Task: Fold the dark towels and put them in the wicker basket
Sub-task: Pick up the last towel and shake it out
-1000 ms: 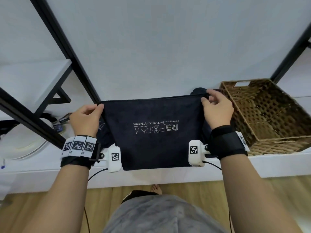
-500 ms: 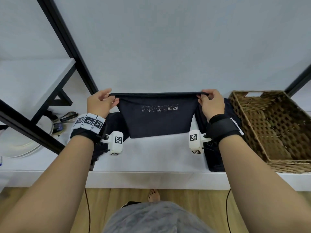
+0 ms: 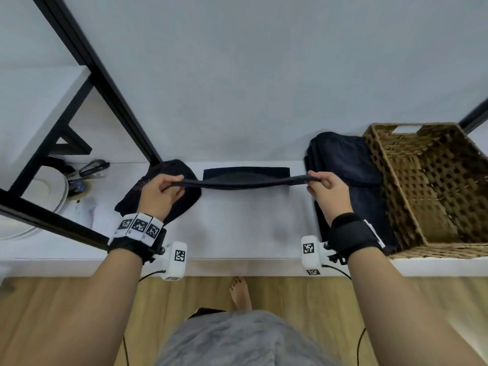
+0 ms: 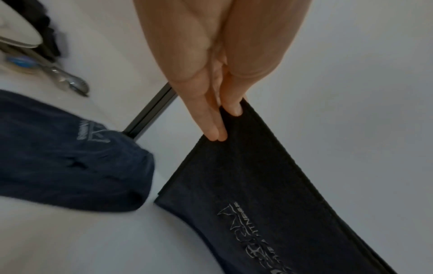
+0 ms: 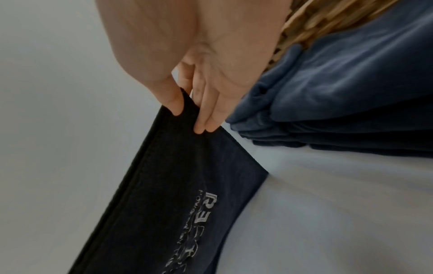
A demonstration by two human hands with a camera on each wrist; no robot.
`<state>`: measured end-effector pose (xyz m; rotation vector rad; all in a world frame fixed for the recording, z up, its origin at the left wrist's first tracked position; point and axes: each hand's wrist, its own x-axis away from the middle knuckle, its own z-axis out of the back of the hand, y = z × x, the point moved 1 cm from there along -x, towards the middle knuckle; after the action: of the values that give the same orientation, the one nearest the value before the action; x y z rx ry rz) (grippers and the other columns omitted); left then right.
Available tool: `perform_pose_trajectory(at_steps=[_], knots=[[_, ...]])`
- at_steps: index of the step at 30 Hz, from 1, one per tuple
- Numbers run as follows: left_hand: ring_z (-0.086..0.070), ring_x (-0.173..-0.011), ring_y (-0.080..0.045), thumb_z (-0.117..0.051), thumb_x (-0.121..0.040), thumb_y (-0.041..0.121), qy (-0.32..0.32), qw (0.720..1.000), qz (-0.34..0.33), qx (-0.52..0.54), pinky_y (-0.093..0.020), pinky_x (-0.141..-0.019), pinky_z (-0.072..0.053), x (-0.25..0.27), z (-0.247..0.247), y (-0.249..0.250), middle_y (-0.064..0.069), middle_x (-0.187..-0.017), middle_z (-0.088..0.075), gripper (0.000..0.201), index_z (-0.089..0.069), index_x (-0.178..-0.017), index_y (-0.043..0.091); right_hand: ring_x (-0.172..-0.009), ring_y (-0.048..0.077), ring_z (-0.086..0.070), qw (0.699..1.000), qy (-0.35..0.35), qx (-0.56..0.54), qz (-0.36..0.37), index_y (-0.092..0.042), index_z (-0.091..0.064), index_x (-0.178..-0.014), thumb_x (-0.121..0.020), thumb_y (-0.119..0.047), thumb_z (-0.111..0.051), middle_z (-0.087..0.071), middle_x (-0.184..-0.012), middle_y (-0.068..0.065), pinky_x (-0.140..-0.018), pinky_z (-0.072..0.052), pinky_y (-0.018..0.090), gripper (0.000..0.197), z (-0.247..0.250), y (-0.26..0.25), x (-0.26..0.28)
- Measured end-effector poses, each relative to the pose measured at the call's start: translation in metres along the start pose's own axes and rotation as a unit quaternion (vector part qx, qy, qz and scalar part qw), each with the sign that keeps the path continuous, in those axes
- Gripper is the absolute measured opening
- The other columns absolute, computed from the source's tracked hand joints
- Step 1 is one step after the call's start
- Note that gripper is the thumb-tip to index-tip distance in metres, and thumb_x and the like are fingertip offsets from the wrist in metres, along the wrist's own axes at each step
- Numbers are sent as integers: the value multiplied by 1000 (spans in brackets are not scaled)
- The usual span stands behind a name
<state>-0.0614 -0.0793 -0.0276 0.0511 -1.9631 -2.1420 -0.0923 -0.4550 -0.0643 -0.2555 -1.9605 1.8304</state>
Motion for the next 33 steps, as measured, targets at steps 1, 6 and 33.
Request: perform_pose_trajectory(at_steps=[1, 6, 33], knots=[[-67, -92, -12, -51, -92, -15, -8, 1000, 18, -4, -21, -81, -57, 4, 2, -14, -12, -106, -67, 26, -64, -87, 6, -97, 12, -71, 1000, 0, 17, -17, -21, -70, -89, -87, 0, -63, -75, -98, -3, -95, -55, 35, 22, 4, 15, 4], [-66, -89, -22, -51, -90, -16, -38, 993, 86, -69, -19, -78, -58, 20, 9, -77, -16, -104, -66, 28, -66, -86, 8, -101, 22, -69, 992, -4, 87, -91, -23, -72, -86, -85, -2, -65, -74, -100, 5, -98, -52, 46, 22, 17, 74, 23], [-54, -68, -18, -59, -87, 7, -48, 957, 233, -167, -31, -64, -46, -119, -23, -131, 0, -63, -59, 34, -70, -59, 25, -78, 11, -60, 944, 65, 262, -192, -26, -65, -64, -84, -29, -69, -62, -66, -17, -79, -46, 24, 21, -36, 99, -90]])
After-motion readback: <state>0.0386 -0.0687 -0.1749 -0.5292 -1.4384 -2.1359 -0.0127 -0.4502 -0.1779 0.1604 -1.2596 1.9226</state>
